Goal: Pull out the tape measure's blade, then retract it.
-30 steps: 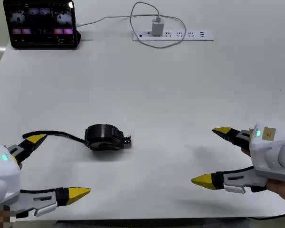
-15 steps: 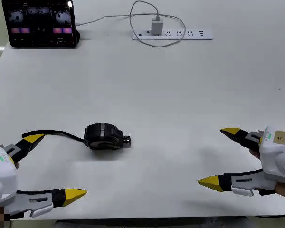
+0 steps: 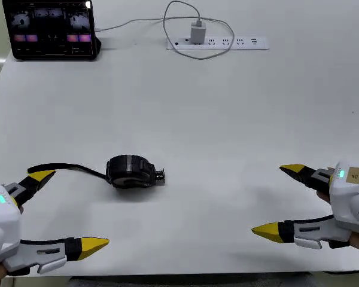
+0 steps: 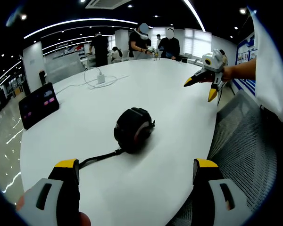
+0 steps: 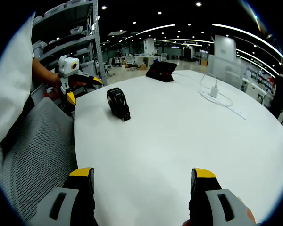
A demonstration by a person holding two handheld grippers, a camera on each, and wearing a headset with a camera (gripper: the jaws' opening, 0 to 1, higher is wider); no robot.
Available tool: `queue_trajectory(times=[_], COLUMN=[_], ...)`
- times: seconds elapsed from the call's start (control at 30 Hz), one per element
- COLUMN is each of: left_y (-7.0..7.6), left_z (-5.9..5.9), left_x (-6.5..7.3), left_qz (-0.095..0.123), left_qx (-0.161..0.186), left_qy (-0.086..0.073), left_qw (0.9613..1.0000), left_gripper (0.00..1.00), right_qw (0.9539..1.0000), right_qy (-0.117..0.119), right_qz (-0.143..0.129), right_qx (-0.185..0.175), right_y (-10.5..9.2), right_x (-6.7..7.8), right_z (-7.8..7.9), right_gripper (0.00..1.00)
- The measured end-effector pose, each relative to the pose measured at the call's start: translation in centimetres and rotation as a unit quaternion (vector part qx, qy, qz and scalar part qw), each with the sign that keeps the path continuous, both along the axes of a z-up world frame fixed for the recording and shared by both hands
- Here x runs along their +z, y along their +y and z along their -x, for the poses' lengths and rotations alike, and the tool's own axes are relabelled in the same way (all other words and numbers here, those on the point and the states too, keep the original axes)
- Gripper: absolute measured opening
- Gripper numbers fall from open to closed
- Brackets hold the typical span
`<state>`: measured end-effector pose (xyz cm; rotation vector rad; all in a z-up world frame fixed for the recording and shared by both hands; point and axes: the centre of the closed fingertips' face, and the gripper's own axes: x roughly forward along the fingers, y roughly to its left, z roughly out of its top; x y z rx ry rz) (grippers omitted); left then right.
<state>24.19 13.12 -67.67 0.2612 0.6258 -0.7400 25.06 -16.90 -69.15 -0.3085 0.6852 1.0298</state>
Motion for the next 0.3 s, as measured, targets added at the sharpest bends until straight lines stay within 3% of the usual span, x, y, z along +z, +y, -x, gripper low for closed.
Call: queue_trajectory(times=[0.3], left_y=[-0.09], left_z=[0.09], left_x=[-0.08], left_qz=[0.001], left_qx=[-0.004], left_qy=[0.002], left_qw=[1.0], left_gripper=[0.99], right_qw=[1.0], right_qy=[0.003], right_qz=[0.001], right_qx=[0.0], right_y=[-0.04], right_x=[-0.1], right_z=[0.22], right_gripper=[0.82])
